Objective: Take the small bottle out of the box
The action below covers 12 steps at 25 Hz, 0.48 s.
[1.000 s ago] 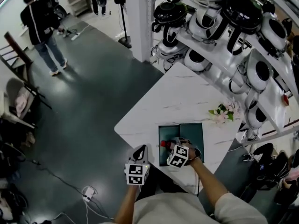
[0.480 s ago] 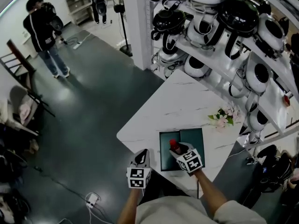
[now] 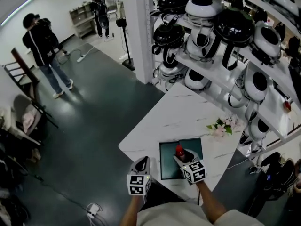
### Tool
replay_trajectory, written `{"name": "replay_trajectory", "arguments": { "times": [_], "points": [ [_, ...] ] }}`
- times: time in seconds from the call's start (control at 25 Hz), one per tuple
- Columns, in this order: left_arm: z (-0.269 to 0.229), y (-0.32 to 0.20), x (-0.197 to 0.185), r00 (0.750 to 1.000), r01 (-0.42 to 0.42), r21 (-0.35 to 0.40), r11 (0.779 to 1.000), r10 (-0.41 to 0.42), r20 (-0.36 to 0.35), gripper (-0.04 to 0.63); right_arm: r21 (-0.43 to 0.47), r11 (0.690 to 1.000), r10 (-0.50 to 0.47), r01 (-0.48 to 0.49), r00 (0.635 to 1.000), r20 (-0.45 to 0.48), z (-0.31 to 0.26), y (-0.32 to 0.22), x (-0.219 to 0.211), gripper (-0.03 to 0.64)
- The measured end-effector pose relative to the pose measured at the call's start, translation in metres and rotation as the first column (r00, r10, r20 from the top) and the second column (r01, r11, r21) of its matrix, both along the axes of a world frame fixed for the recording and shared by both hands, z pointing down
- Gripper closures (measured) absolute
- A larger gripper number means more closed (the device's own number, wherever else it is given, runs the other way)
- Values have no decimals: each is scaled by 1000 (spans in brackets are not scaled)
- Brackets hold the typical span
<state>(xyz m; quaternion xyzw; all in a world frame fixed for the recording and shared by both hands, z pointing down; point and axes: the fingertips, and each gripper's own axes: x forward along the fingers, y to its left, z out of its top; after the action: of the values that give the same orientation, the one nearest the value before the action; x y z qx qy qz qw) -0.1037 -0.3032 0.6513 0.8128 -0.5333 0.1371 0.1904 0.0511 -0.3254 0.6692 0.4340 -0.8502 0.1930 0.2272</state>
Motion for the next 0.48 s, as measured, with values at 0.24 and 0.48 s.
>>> {"name": "replay_trajectory", "arguments": {
  "times": [0.24,0.48],
  "points": [
    [-35,-9,6,1000,-11,72,997,11,5,577,103,995,4,-4,1000,6,-43,-14,8,382],
    [-63,-13,13,1000,-20,135,991,17,21,577,187,982,20,-21,1000,9,-78,-19,22,382]
  ]
}}
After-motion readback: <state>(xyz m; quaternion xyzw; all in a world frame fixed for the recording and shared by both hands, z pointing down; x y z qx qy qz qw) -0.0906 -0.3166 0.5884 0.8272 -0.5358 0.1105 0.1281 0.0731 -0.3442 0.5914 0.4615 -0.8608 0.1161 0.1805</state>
